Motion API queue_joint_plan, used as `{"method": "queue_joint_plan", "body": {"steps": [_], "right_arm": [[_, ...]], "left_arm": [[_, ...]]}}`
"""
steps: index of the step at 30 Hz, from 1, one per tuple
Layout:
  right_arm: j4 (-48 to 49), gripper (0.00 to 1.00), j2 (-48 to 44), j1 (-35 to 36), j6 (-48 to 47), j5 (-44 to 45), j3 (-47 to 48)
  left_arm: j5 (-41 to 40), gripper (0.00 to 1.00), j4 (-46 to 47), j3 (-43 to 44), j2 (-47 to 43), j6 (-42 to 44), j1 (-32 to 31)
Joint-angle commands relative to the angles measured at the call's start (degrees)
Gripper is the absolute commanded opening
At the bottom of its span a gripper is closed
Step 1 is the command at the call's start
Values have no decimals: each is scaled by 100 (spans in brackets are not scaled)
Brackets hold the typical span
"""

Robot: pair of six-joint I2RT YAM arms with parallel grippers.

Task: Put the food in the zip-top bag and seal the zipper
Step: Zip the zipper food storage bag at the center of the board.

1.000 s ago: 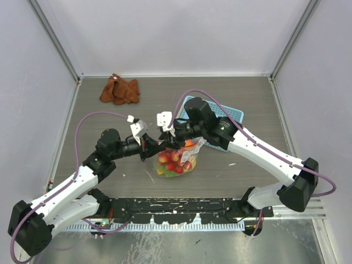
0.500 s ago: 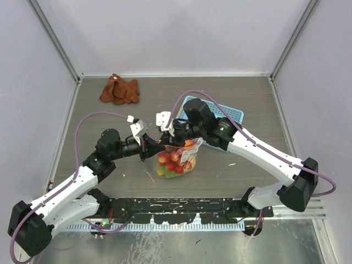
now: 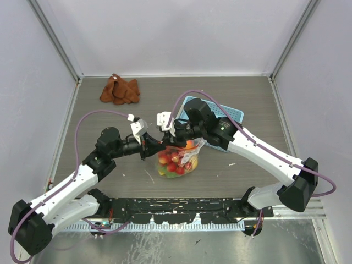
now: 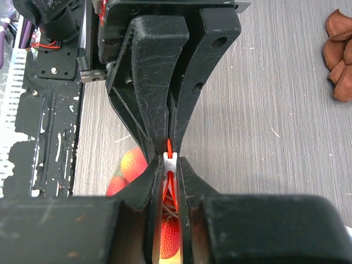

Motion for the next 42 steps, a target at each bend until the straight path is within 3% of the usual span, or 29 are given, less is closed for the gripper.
{"method": "queue_joint_plan", "body": {"steps": [1, 11, 25, 33, 39, 42], "right_arm": [[70, 3, -84, 12, 80, -159, 262], [-500, 1, -250, -46, -179, 621, 146], [-1031, 1, -638, -327, -235, 1451, -24], [-1015, 1, -487, -343, -132, 911, 216], [-1065, 0, -294, -339, -164, 744, 452], [-1069, 0, -238, -339, -168, 601, 509]], "left_arm": [[280, 0, 403, 406, 108, 78, -56], [-503, 0, 591, -9, -472, -33, -68], [-1550, 0, -75, -81, -862, -99, -68], [-1290, 0, 71, -79, -776, -135, -67], [-1075, 45, -422, 329, -625, 263, -68], [-902, 53, -688, 554, -459, 454, -68]]}}
